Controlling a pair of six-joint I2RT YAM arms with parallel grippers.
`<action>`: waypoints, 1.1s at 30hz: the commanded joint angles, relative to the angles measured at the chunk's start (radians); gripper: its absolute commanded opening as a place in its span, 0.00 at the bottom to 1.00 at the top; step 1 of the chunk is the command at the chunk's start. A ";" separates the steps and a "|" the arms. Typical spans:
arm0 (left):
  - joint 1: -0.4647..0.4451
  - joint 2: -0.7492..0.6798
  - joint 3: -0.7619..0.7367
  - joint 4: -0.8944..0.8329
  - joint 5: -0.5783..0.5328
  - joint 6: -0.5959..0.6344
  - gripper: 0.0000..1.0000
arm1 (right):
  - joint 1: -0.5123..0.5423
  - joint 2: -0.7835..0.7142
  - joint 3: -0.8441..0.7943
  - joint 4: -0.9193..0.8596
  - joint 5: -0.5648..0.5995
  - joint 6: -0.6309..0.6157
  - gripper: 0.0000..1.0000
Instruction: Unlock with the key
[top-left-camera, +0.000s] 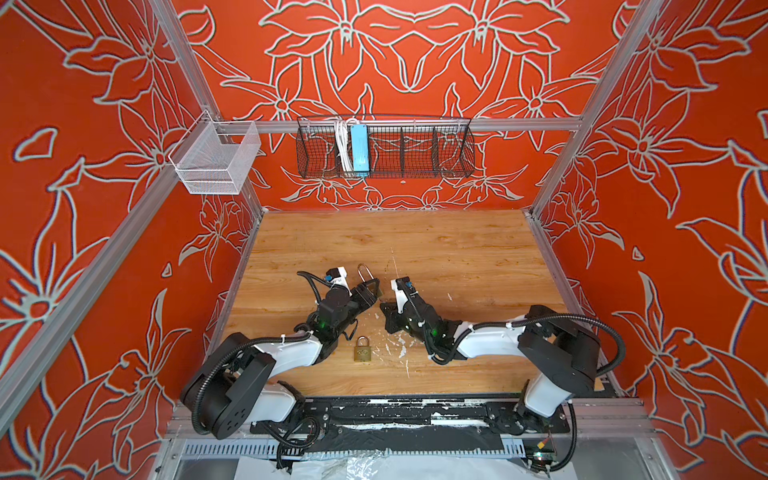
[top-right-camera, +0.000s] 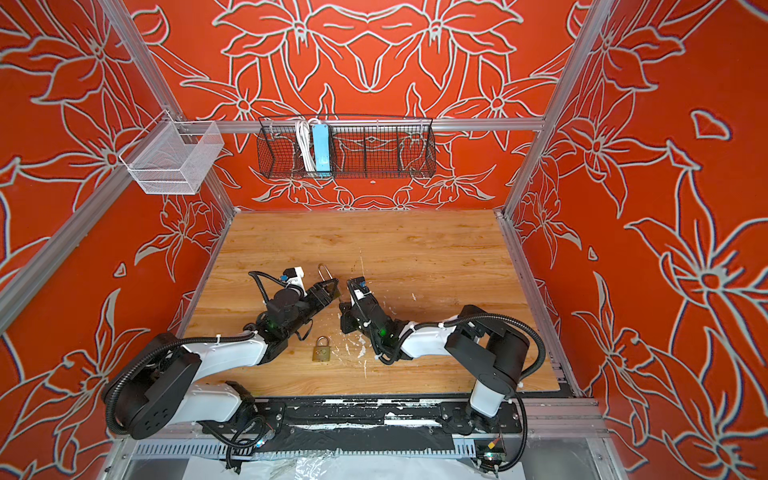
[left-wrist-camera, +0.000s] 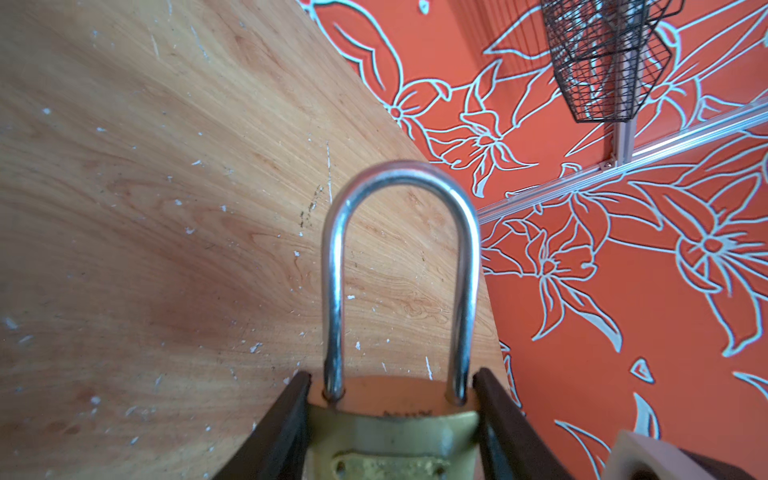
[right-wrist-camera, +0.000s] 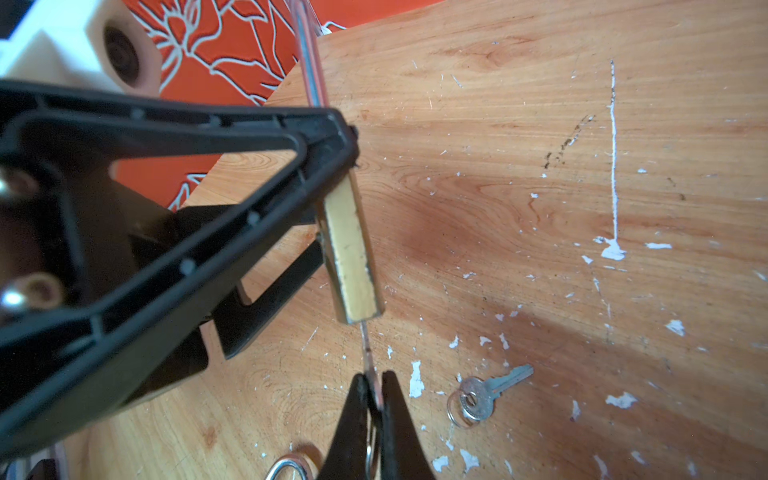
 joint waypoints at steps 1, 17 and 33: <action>-0.020 -0.007 0.013 0.016 0.121 0.042 0.00 | -0.021 -0.065 0.040 0.152 -0.012 -0.033 0.00; -0.020 0.003 0.031 -0.006 0.188 0.103 0.00 | -0.058 -0.104 0.062 0.145 -0.035 -0.060 0.00; 0.016 0.039 0.019 0.111 0.321 0.146 0.00 | -0.132 -0.047 -0.038 0.430 -0.277 0.039 0.00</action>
